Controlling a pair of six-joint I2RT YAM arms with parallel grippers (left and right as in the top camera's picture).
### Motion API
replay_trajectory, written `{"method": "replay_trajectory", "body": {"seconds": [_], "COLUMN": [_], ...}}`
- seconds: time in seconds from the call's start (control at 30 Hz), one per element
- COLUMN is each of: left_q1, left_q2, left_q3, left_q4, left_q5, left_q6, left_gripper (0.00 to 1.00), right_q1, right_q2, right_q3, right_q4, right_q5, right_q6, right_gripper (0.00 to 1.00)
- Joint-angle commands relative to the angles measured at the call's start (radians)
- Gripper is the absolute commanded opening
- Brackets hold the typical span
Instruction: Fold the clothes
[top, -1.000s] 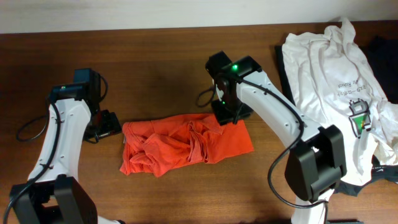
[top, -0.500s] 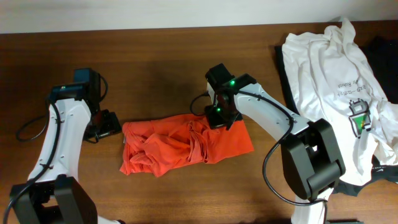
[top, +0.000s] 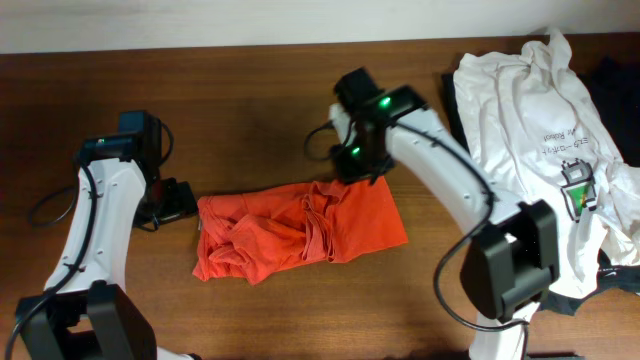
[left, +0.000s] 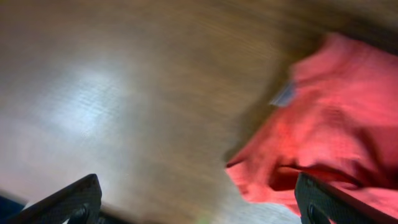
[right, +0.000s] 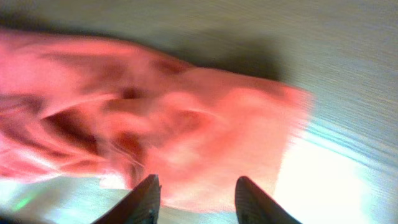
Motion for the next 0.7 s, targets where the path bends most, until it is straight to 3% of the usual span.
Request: {"method": "replay_trajectory", "body": {"seconds": [0.0, 0.13, 0.3, 0.53, 0.6, 0.67], "left_q1": [0.003, 0.003, 0.002, 0.0, 0.0, -0.007], "left_q2": [-0.015, -0.01, 0.041, 0.14, 0.165, 0.182], "left_q3": [-0.039, -0.121, -0.219, -0.288, -0.289, -0.289], "left_q4": [0.053, 0.153, 0.253, 0.332, 0.327, 0.327], "left_q5": [0.191, 0.279, 0.425, 0.516, 0.543, 0.559], "left_q6": [0.222, 0.368, 0.451, 0.459, 0.459, 0.459], "left_gripper": [0.99, 0.99, 0.99, 0.99, 0.92, 0.73], "right_q1": [-0.102, -0.174, -0.188, -0.187, -0.187, -0.187], "right_q2": [-0.087, -0.09, -0.09, -0.09, -0.09, -0.09], "right_q3": [0.051, 0.045, 0.044, 0.044, 0.044, 0.044], "right_q4": [-0.089, -0.179, -0.199, -0.199, -0.198, -0.198], "right_q5": [0.225, 0.175, 0.178, 0.178, 0.178, 0.179], "right_q6": [0.119, 0.119, 0.118, 0.118, 0.118, 0.118], "right_gripper": [0.47, 0.48, 0.48, 0.47, 0.47, 0.48]}}
